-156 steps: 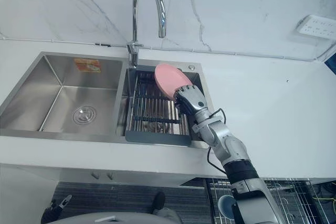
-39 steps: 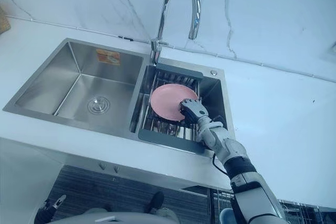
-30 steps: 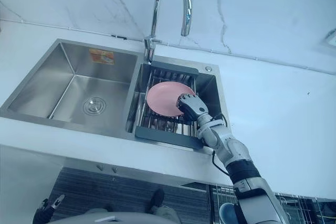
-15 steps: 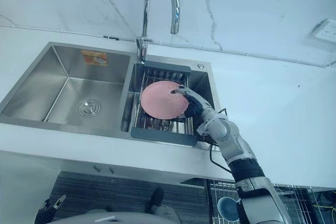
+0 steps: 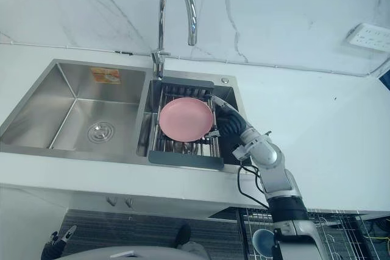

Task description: Walk over to the sink, pick up the cup, carry it to the dishwasher, place the cup inside the dishwasher, then close the dishwasher door

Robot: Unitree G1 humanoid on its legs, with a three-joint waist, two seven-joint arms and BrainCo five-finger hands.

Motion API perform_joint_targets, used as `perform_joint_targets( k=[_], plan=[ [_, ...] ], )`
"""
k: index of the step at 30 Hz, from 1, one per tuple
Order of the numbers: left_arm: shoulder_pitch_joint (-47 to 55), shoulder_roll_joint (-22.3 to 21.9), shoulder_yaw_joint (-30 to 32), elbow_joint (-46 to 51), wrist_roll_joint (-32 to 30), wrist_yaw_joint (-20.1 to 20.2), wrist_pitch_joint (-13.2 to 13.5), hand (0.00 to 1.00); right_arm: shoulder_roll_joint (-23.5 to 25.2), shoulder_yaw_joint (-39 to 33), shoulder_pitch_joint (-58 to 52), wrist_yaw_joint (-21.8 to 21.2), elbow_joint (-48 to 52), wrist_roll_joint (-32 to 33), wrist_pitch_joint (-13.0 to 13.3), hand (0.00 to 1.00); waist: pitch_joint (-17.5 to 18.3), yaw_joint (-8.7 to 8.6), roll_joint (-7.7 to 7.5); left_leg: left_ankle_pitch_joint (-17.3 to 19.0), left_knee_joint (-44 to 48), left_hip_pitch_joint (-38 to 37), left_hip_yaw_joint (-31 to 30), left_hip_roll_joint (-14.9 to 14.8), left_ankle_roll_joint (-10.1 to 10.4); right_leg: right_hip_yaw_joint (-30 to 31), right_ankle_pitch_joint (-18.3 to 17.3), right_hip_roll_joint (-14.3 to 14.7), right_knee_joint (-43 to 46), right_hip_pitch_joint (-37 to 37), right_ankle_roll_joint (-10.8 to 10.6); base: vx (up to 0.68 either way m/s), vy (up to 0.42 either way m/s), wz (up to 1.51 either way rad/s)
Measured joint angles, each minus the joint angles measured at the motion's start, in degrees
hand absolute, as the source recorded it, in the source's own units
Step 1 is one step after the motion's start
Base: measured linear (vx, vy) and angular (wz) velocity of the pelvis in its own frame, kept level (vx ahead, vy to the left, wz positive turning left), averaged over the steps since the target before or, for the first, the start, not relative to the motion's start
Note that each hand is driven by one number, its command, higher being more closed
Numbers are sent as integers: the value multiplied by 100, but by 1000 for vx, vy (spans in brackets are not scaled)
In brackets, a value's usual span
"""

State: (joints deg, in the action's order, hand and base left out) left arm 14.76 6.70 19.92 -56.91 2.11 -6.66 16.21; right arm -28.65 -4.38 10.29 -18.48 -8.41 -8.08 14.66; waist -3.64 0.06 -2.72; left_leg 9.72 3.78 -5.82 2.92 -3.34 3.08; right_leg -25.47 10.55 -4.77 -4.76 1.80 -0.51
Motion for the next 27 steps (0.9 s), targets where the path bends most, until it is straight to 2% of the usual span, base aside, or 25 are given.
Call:
perform_joint_targets(
  k=[3, 7, 10, 13, 17, 27],
  plan=[
    [-23, 10, -32, 0, -18, -82, -40, 0, 165, -297, -337, 55, 409, -129, -115, 0, 4, -66, -3, -24, -27, -18, 0, 3, 0, -11, 0, -14, 1, -18, 0, -2, 8, 1],
    [-87, 10, -53, 0, -121, -172, -145, 0, 180, -311, -500, 246, 655, -961, -117, 0, 11, -145, -3, -51, -100, -62, 2, -7, 34, -33, -1, -17, 2, -51, -2, -8, 16, 3],
    [-95, 12, -55, -4, -127, -175, -266, 0, 176, -301, -500, 294, 769, -1523, -115, 0, 15, -146, -5, -32, -110, -62, 109, -49, 68, -49, -7, -16, 2, -61, -8, -4, 7, 3],
    [-76, 13, -50, -8, -229, -173, -268, 0, 150, -249, -500, 385, 760, -1925, -113, 0, 21, -116, -7, -38, -118, -63, 346, -126, 83, -56, -19, -17, 2, -63, -24, 2, 6, 3],
    [-67, 24, -50, -8, -233, -164, -268, 0, 33, -104, -470, 531, 734, -2361, -100, 0, 37, -59, -5, -61, -126, -63, 344, -125, 126, -61, -21, -22, 2, -63, -27, 29, 43, 2],
    [-72, 119, -212, -6, -234, -122, -278, 0, -143, 647, 27, 932, 18, -3499, 299, 0, 140, 10, -74, -154, -205, -35, 204, -91, 76, -168, -45, -71, 1, -72, -61, 21, 40, 7]
  ],
)
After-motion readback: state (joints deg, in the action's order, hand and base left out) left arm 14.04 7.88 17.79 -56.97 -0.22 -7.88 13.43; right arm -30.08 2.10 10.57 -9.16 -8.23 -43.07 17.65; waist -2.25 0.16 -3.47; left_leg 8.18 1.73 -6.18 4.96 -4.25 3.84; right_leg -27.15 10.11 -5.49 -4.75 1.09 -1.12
